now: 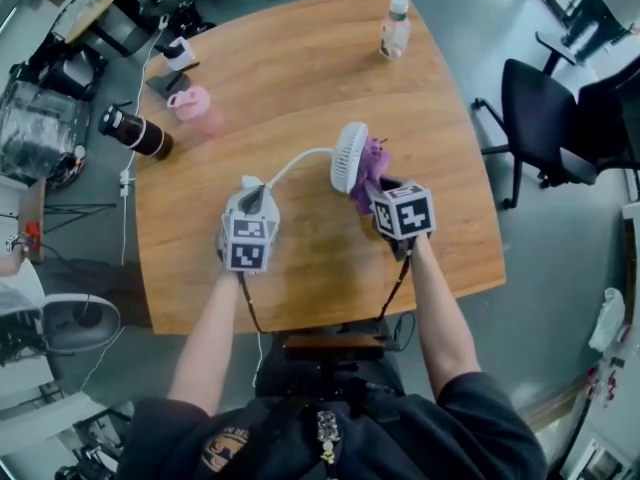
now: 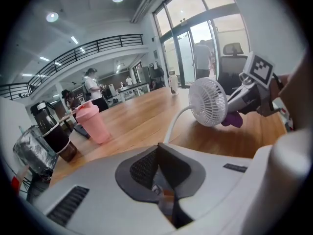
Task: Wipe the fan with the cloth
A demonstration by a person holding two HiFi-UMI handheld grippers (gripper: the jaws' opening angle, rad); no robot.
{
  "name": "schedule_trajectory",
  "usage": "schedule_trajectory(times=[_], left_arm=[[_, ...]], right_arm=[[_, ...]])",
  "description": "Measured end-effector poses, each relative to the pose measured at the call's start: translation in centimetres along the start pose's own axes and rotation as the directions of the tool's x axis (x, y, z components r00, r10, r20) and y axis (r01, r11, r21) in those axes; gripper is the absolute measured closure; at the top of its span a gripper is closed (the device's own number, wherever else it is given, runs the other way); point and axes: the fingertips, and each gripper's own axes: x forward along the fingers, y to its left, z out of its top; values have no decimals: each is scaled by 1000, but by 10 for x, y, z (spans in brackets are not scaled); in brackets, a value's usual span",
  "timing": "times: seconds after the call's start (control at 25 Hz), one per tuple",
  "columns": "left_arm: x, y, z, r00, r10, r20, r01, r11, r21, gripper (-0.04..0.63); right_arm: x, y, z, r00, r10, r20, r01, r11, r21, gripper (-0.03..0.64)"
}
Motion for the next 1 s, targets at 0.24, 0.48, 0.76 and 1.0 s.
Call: schedule_trajectory(times=[0.24,0.48,0.76,1.0], left_arm=[[8,-2,-2,999,15,-37,-14,999,28,594],[5,-6,-1,999,-5,-31,5,1000,15,594],[5,-19,-8,999,-44,-26,44,999,13,594],[9,-19,0,998,-60,5,60,998,-7,595]], right_arm=[[-28,43,7,995,56,78,-52,997,-59,538],[-65,52,74,967,105,231,-75,988,-133,538],[-40,19,135,963,115,245,-65,977,-203,538],[-30,17,157,966,95,239,-37,971,-235,538]])
